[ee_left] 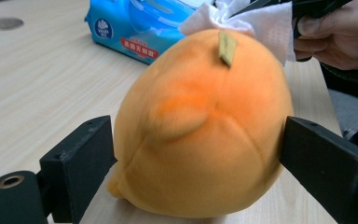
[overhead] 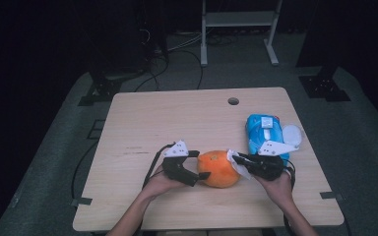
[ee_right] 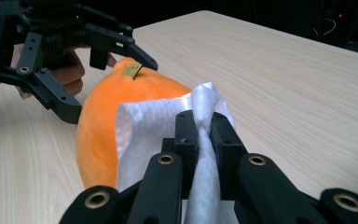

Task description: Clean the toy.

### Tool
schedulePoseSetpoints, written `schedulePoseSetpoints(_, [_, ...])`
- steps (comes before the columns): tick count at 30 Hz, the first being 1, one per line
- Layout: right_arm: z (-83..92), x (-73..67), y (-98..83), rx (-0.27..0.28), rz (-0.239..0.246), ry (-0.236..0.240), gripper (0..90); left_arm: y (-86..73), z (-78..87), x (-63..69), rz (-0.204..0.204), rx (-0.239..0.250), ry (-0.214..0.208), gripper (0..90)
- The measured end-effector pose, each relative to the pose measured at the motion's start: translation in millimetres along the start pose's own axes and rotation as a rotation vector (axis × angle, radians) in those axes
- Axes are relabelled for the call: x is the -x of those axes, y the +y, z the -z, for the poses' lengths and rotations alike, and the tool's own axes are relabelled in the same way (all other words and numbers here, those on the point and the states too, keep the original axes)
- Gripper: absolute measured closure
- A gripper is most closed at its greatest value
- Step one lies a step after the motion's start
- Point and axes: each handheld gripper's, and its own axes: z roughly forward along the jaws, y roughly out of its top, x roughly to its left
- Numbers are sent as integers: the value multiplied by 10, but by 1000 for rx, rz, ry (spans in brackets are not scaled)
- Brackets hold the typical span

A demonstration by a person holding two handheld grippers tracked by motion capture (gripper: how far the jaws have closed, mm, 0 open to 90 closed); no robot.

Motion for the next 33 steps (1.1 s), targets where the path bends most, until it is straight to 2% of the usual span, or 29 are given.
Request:
schedulePoseSetpoints(1, [4,8,-7,-1,-2,1,824,-11,-32,-1,21,-5,-11,92])
schedulePoseSetpoints(2, [10,12,-14,-4,-4,0,824,-18,-60,9,23,-10,-12,82])
schedulePoseSetpoints(5, [18,19,-25,-3,-14,-2,824,-23,-105,52,-2,-12,-3,88])
schedulePoseSetpoints(7, [19,14,-21,-5,-14,-4,825,-10,-89,79,-17,-14,15,173])
schedulePoseSetpoints(11, [32,-1,9,14,-18,-3,825,86,-4,203,-86,-15,45,379])
schedulePoseSetpoints(16, [37,-40,74,69,-37,35,826,290,249,313,-130,4,73,402])
schedulePoseSetpoints(21, [-56,-116,141,74,-39,67,827,372,402,347,-160,-29,107,402])
schedulePoseSetpoints(23, [-115,-122,122,62,-42,79,827,348,409,327,-152,-53,109,406])
schedulePoseSetpoints(25, [-178,-124,89,34,-45,78,827,294,367,290,-135,-96,112,406])
schedulePoseSetpoints(26, [-219,-114,65,3,-51,79,827,282,354,281,-136,-109,115,406])
schedulePoseSetpoints(28, [-243,-103,46,-11,-49,77,827,270,332,264,-129,-133,118,406])
schedulePoseSetpoints(33, [-204,-165,153,31,-22,94,826,259,292,265,-131,-139,102,407])
